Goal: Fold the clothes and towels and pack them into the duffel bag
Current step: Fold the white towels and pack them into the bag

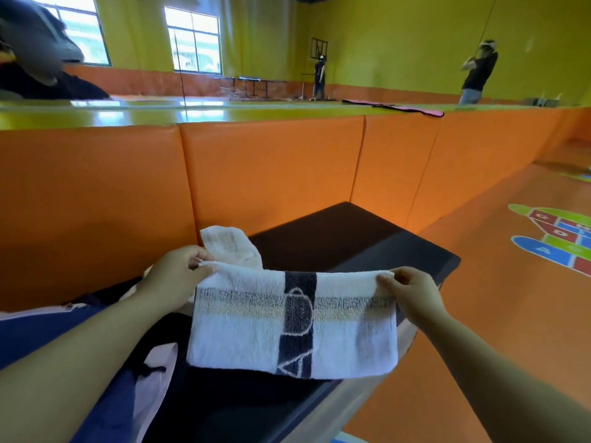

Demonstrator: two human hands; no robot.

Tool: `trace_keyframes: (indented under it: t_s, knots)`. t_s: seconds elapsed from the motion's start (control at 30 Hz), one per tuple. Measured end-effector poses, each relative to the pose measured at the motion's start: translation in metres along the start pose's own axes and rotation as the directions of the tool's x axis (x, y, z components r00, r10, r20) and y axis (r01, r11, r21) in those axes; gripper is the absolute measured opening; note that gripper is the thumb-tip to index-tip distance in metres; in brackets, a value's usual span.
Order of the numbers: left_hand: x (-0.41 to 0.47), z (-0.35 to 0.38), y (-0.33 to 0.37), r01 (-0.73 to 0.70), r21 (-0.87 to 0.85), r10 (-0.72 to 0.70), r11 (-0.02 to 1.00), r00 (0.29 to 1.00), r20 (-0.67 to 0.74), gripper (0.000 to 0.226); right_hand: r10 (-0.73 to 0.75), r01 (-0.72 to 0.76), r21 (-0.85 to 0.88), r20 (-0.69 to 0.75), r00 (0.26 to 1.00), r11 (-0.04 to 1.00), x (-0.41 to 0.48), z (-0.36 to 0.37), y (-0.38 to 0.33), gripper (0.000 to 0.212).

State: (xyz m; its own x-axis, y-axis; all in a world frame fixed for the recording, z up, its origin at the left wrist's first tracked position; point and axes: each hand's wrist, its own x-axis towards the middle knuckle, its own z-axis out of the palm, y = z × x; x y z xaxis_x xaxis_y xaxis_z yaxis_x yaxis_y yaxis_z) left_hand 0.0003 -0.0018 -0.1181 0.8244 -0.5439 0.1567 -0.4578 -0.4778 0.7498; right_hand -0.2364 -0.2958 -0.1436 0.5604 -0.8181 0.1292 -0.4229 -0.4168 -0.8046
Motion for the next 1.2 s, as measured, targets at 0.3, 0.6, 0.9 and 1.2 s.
trace_keyframes:
  t_s: [0.3, 0.6, 0.9, 1.2]
  knots:
    - [0.056, 0.048, -0.015, 0.002, 0.134, -0.002, 0.991, 1.0, -0.003, 0.013, 0.186, -0.17, -0.231, 0.05, 0.981, 0.958, 0.042, 0.045, 0.02, 0.014]
    - [0.003, 0.061, -0.004, -0.218, 0.351, 0.199, 0.911, 0.976, 0.09, 0.031, -0.203, 0.227, -0.394, 0.103, 0.974, 0.89, -0.019, 0.048, 0.027, 0.032]
    - [-0.05, 0.059, -0.022, -0.432, 0.589, 0.098, 0.683, 0.853, 0.513, 0.082, -0.33, 0.647, -0.465, 0.593, 0.734, 0.604, -0.068, 0.028, 0.05, 0.063]
    - [-0.053, 0.054, -0.047, -0.505, 0.677, 0.358, 0.535, 0.862, 0.36, 0.059, -0.358, 0.575, -0.582, 0.452, 0.817, 0.576, -0.07, 0.031, 0.043, 0.031]
